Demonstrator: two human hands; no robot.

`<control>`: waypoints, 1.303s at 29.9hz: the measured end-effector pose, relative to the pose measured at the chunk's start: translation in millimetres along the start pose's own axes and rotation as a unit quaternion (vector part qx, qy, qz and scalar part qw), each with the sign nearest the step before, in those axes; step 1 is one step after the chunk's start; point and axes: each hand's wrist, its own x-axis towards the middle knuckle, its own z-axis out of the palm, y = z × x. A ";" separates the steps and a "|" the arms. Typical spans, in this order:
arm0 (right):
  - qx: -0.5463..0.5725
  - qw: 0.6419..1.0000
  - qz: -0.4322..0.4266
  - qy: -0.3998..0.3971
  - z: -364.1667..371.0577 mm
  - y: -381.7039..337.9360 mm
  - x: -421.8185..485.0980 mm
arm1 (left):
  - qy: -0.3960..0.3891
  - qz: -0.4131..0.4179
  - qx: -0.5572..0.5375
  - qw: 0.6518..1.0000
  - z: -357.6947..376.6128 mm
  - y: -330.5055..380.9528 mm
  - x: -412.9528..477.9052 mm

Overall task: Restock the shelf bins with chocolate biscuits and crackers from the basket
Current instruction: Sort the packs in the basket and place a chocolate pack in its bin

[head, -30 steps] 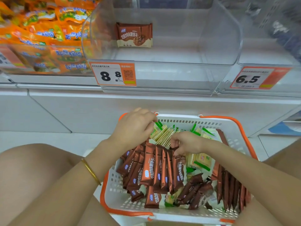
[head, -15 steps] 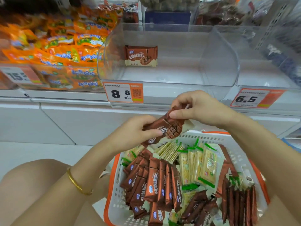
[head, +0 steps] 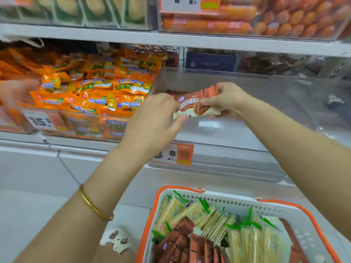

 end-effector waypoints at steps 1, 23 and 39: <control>-0.015 1.000 0.007 -0.001 12.2 7.8 16.3 | -0.018 0.011 0.008 1.000 8.9 -1.9 0.3; -0.142 0.972 0.039 0.181 70.3 47.7 110.6 | -0.075 0.003 0.075 0.994 28.6 -2.0 1.4; 0.048 0.986 -0.136 0.085 8.1 -6.3 -106.3 | 0.164 0.157 0.028 0.973 25.0 29.4 -59.5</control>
